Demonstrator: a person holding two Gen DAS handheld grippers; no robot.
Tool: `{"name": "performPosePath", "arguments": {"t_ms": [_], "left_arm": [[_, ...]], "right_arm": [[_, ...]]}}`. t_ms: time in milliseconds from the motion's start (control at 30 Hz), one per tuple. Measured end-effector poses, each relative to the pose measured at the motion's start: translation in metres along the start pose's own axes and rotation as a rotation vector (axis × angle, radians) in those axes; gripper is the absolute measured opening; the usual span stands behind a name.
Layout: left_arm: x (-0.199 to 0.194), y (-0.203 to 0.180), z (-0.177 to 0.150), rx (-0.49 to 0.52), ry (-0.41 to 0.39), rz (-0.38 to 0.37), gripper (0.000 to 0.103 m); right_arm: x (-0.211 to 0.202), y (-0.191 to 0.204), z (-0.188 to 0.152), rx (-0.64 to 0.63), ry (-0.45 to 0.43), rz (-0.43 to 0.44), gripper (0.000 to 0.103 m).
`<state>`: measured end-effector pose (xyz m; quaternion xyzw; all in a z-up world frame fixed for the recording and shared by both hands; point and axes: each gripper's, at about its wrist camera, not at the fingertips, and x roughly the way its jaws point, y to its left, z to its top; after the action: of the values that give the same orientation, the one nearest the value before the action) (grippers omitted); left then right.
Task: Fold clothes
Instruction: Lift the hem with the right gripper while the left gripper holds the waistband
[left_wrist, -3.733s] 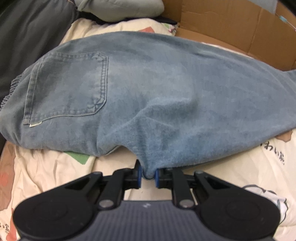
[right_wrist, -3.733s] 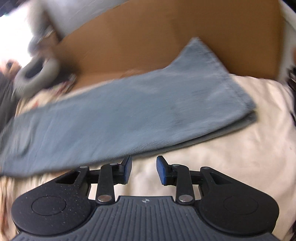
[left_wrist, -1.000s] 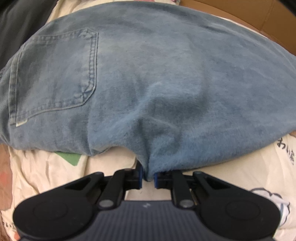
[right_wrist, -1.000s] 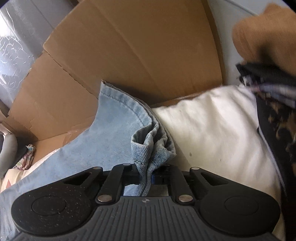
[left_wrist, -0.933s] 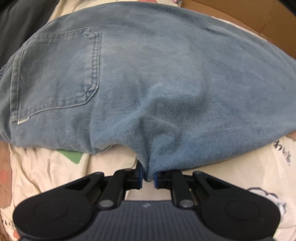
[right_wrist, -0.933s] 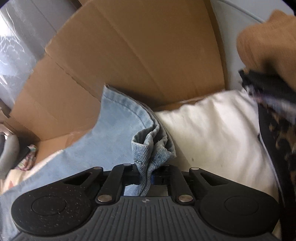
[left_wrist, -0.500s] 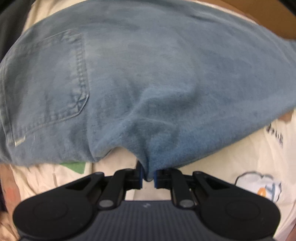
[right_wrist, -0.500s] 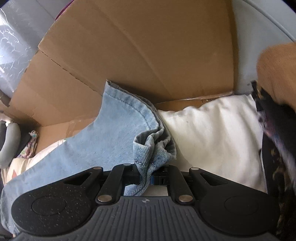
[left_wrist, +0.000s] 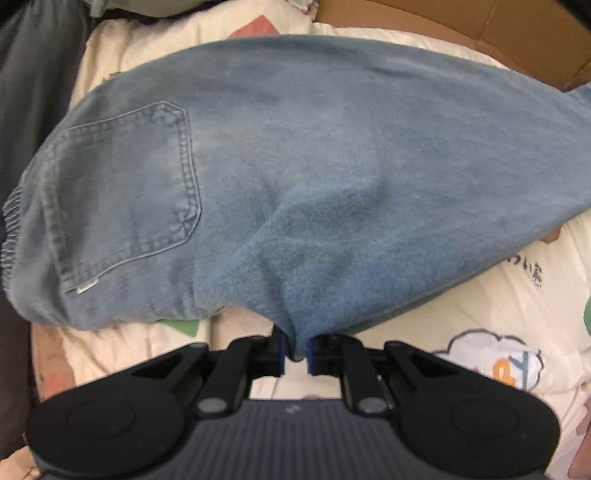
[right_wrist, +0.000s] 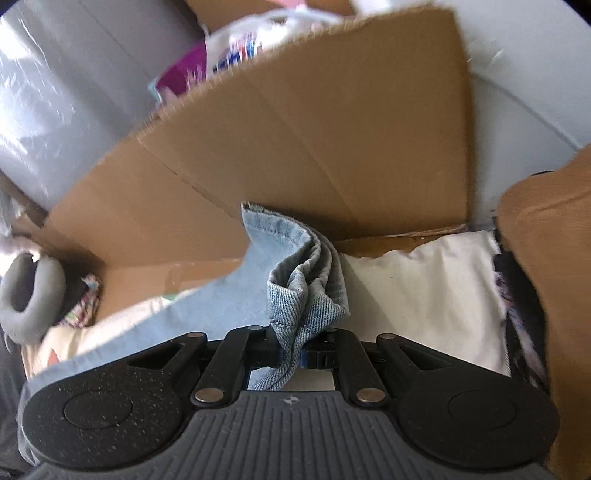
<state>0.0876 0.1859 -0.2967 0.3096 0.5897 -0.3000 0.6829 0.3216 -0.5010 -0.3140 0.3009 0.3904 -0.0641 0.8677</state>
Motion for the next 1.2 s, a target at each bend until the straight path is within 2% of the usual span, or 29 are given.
{"name": "performPosePath", "arguments": {"t_ms": [33,167,233,500,567,700,867,1000,1067,1200], "left_arm": [[-0.002,0.009,0.013,0.005,0.002,-0.002,0.010],[-0.004,-0.026,0.014,0.003,0.014,-0.014,0.010],[0.000,-0.040,0.025,0.007,0.012,-0.009,0.010],[0.009,-0.059,-0.013,0.024,0.002,0.011,0.010],[-0.005,-0.070,-0.022,0.047,0.004,0.023,0.010],[0.012,-0.072,-0.024,0.003,0.018,0.034,0.010],[0.027,-0.077,-0.020,0.002,0.011,0.055,0.010],[0.033,-0.071,-0.009,0.004,0.018,0.021,0.010],[0.017,-0.074,-0.007,-0.010,0.015,-0.004,0.010],[0.015,-0.073,-0.008,-0.002,0.010,-0.021,0.010]], "right_arm": [[-0.008,0.000,-0.003,0.003,-0.002,-0.003,0.006],[-0.039,0.000,-0.015,0.014,-0.004,-0.021,0.006],[-0.055,-0.003,-0.022,0.023,-0.003,-0.030,0.006],[-0.114,-0.022,-0.074,0.098,-0.006,-0.069,0.006],[-0.126,-0.027,-0.087,0.112,-0.017,-0.071,0.006],[-0.138,-0.036,-0.114,0.149,-0.019,-0.112,0.006],[-0.164,-0.040,-0.142,0.189,-0.023,-0.143,0.006],[-0.192,-0.049,-0.158,0.248,-0.002,-0.160,0.006],[-0.203,-0.050,-0.164,0.232,-0.010,-0.156,0.006],[-0.225,-0.065,-0.187,0.296,-0.034,-0.138,0.006]]}}
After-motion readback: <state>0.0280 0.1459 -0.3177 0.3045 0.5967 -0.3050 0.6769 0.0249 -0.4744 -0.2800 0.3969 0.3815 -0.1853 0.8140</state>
